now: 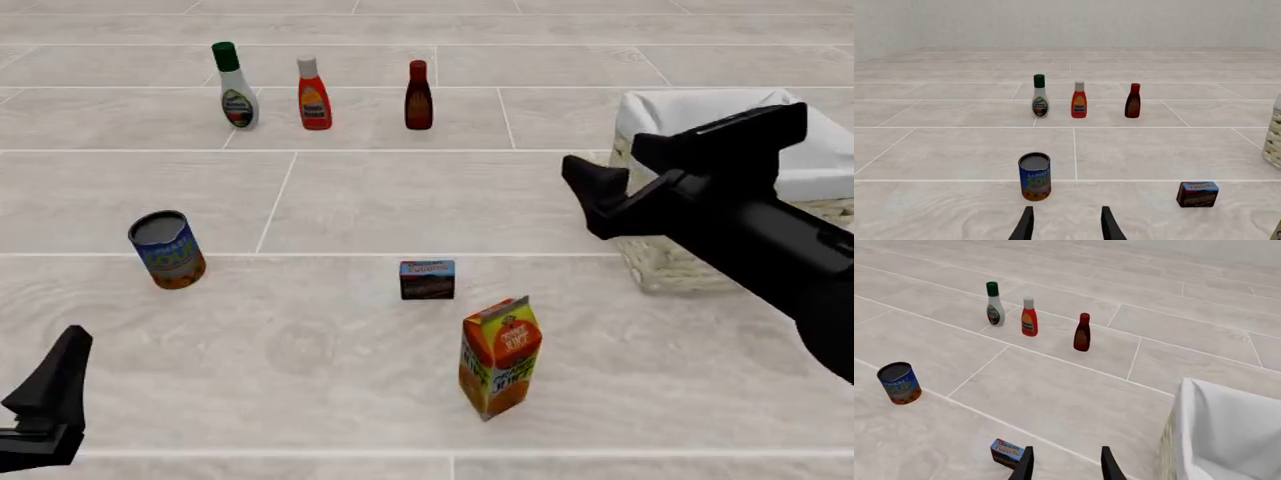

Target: Pick the chocolate pudding and place it in the basket.

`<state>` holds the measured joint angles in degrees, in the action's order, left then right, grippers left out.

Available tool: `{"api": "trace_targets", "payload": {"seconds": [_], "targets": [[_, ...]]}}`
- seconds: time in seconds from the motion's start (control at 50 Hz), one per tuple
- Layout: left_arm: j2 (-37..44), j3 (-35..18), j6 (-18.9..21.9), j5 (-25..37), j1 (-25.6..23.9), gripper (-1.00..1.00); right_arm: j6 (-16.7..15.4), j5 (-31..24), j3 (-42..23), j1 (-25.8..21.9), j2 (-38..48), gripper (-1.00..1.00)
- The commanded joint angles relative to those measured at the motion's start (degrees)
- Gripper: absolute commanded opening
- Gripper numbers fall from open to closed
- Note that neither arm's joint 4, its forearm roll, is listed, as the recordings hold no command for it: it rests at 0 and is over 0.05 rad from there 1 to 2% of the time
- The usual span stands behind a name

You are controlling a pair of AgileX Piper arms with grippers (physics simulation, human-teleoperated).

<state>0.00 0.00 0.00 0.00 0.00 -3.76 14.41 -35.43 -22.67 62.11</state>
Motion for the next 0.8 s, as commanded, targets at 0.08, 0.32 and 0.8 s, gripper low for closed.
{"api": "trace_targets", "payload": {"seconds": [0.08,0.32,0.8], "targets": [[0.0,0.0,0.0,0.0,0.0,1.00,-0.5,-1.7,-5.1,-1.7,7.0,1.00],[0.0,0.0,0.0,0.0,0.0,1.00,-2.1,-4.9,-10.5,-3.5,11.5,1.00],[0.0,0.0,0.0,0.0,0.0,1.00,-2.0,-14.0,-22.6,-6.5,21.0,1.00]]}}
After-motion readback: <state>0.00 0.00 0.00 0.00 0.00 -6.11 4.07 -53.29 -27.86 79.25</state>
